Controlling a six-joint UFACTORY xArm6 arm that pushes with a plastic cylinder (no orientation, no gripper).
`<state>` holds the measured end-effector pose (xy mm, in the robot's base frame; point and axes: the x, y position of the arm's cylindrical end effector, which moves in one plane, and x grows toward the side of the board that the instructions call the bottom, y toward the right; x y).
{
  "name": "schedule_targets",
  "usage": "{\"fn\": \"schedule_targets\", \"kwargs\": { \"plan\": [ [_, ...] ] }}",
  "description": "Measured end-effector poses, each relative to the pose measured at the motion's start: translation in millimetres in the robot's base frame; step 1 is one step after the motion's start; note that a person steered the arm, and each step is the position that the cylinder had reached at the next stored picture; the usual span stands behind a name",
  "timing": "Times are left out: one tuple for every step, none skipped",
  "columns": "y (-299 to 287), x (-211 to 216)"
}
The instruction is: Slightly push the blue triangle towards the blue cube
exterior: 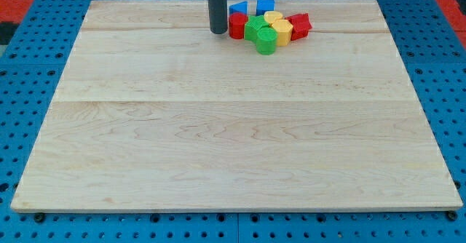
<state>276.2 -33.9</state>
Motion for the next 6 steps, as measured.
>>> {"fn": "schedule_targets", "kwargs": {
  "plan": [
    [-54,2],
    [-94,-7],
    [-69,-37],
    [-8,-48],
    [18,-48],
    [18,-48]
  ]
}}
